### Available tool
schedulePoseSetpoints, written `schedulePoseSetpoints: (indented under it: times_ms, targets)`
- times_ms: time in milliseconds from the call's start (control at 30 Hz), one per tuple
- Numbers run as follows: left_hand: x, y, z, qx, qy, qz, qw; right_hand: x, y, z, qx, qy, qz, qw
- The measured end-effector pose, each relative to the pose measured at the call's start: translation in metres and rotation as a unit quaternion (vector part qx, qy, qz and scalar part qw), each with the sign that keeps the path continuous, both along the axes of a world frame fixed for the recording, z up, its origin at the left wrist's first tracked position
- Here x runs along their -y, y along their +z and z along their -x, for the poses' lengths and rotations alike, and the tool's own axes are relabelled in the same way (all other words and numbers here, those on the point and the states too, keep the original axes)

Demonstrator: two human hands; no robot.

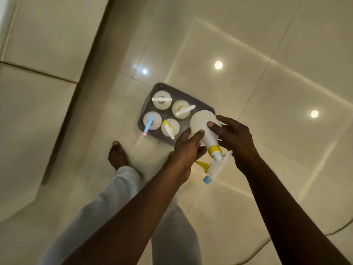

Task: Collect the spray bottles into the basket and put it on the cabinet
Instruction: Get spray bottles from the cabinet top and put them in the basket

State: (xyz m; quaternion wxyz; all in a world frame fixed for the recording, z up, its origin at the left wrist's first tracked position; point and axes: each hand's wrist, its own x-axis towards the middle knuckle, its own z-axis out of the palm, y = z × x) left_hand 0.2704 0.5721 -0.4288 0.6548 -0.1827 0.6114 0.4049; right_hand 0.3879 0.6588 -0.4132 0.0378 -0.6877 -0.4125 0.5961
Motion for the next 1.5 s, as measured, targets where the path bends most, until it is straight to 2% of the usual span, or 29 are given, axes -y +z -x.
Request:
schedulePoseSetpoints:
  times_ms: [167,433,667,800,900,967,1133,1233,1400,1500]
  targets:
    - [0.006,-0.076,-0.038,0.020,0.037,0.040,0.998,-0.012,-0.077,-0.017,0.029,0.063,0.047,0.996]
    - [-0.008,-0.192,-0.058,-0.012,0.047,0.057,0.997,-0.047,-0.185,-0.015,0.066,0.156,0.065,0.983]
    - [-0.021,-0.263,-0.061,-0.009,0.053,0.090,0.994,-0.066,-0.235,0.001,0.077,0.179,0.099,0.976]
    - [-0.024,-0.282,-0.062,-0.011,0.086,0.096,0.992,-0.071,-0.249,0.007,0.087,0.237,0.097,0.963]
    - [-0.032,-0.289,-0.060,-0.021,0.103,0.096,0.990,-0.078,-0.256,0.011,0.093,0.252,0.081,0.960]
    - [-0.038,-0.295,-0.058,-0.029,0.110,0.096,0.989,-0.082,-0.258,0.012,0.095,0.223,0.086,0.966]
    - [-0.042,-0.294,-0.054,0.021,0.140,0.076,0.987,-0.086,-0.261,0.011,0.100,0.172,0.105,0.974]
    - [-0.039,-0.280,-0.053,0.040,0.172,0.098,0.979,-0.083,-0.257,0.008,0.111,0.163,0.109,0.974]
    - [-0.019,-0.223,-0.055,0.057,0.099,0.107,0.988,-0.075,-0.215,-0.001,0.111,0.152,0.084,0.979]
    - [0.000,-0.169,-0.057,0.071,0.005,0.122,0.990,-0.057,-0.168,-0.011,0.136,0.140,0.078,0.978]
